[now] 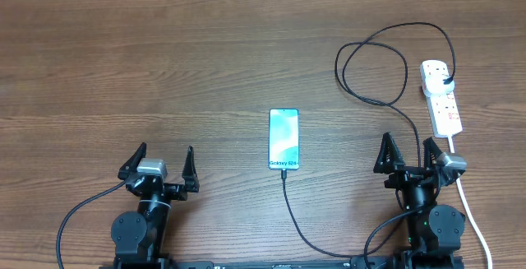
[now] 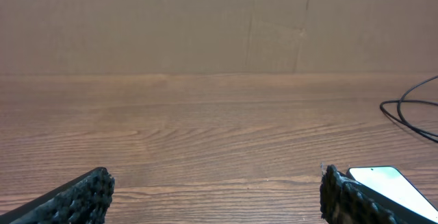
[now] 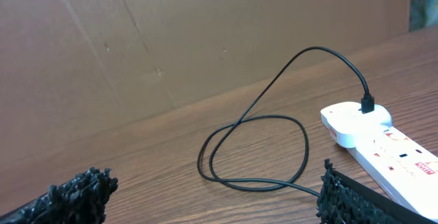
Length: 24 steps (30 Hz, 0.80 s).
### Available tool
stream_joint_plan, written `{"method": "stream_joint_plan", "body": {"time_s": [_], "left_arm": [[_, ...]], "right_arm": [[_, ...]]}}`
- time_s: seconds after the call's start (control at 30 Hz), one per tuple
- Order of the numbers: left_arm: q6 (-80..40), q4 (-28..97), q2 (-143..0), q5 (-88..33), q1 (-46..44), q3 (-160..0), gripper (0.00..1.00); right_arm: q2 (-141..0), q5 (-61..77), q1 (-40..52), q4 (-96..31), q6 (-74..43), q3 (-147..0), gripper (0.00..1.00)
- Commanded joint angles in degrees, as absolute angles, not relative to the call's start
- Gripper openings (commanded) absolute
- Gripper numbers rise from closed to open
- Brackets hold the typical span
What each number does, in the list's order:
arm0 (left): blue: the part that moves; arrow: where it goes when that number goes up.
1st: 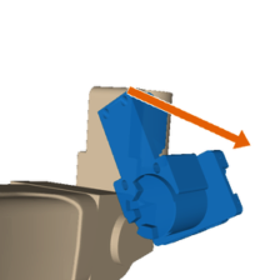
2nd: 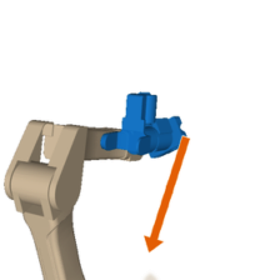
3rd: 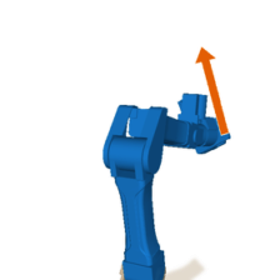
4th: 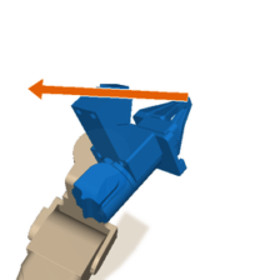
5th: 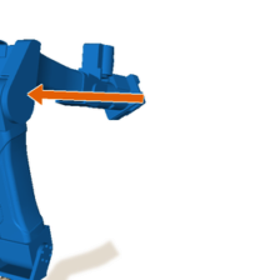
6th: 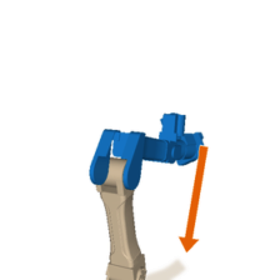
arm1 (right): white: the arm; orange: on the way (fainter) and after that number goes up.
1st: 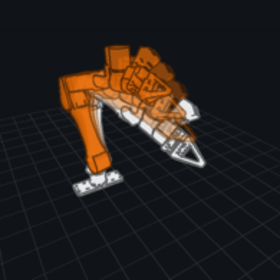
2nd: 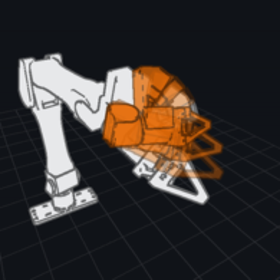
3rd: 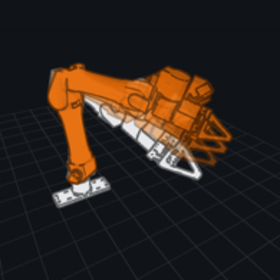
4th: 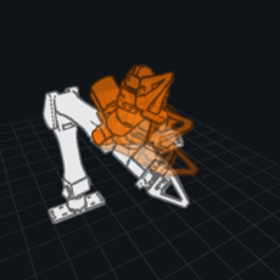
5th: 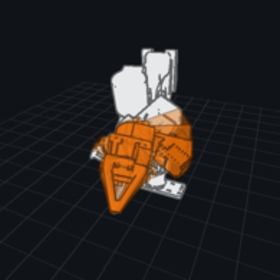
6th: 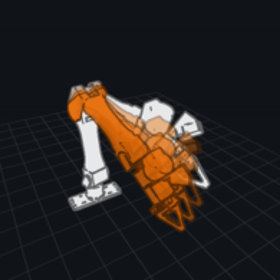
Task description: Plug charger to phone and switch on socket
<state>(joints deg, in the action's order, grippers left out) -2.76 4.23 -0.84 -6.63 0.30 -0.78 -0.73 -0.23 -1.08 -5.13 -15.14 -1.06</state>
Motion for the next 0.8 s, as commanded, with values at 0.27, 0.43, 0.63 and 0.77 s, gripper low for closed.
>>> {"method": "stream_joint_plan", "body": {"time_s": [0.27,0.43,0.63,0.77], "left_arm": [[-1.4,4.0,-0.3,-6.0,0.0,-0.3,1.00],[-1.4,4.0,-0.3,-6.0,0.0,-0.3,1.00],[-1.4,4.0,-0.3,-6.0,0.0,-0.3,1.00],[-1.4,4.0,-0.3,-6.0,0.0,-0.3,1.00]], "right_arm": [[-0.1,1.2,-0.8,-4.7,2.0,-0.4,1.00],[-0.1,1.1,-0.7,-4.7,1.6,-0.4,1.00],[-0.2,1.1,-0.8,-4.7,1.6,-0.4,1.00],[-0.2,1.1,-0.8,-4.7,1.6,-0.4,1.00]]}}
